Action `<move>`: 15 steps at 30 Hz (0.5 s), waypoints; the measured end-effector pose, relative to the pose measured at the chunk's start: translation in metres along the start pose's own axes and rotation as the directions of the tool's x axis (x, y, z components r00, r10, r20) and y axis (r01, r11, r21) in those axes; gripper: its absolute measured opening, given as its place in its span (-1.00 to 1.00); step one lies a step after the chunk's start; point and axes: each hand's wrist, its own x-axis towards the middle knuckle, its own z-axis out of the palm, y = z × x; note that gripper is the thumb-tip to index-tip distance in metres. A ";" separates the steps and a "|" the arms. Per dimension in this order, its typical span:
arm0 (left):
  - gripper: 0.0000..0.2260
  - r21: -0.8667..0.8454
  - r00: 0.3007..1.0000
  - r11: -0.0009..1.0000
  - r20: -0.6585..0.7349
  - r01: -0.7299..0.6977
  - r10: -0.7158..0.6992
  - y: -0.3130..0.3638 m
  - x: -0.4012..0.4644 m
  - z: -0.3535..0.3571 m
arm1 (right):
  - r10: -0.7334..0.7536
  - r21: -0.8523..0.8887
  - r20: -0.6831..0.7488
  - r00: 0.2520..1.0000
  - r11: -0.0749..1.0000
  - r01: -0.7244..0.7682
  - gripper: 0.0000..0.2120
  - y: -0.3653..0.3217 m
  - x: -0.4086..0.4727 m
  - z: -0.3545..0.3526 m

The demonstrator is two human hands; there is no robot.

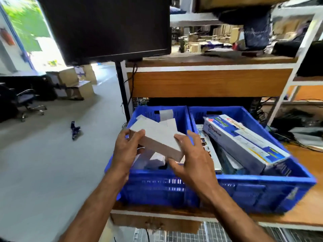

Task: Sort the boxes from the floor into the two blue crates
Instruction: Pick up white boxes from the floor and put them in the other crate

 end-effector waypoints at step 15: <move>-0.54 0.740 0.995 0.671 -0.024 -0.049 0.099 -0.041 0.110 0.041 | 0.085 0.013 0.261 0.962 0.996 -0.092 -0.59 0.037 0.065 0.061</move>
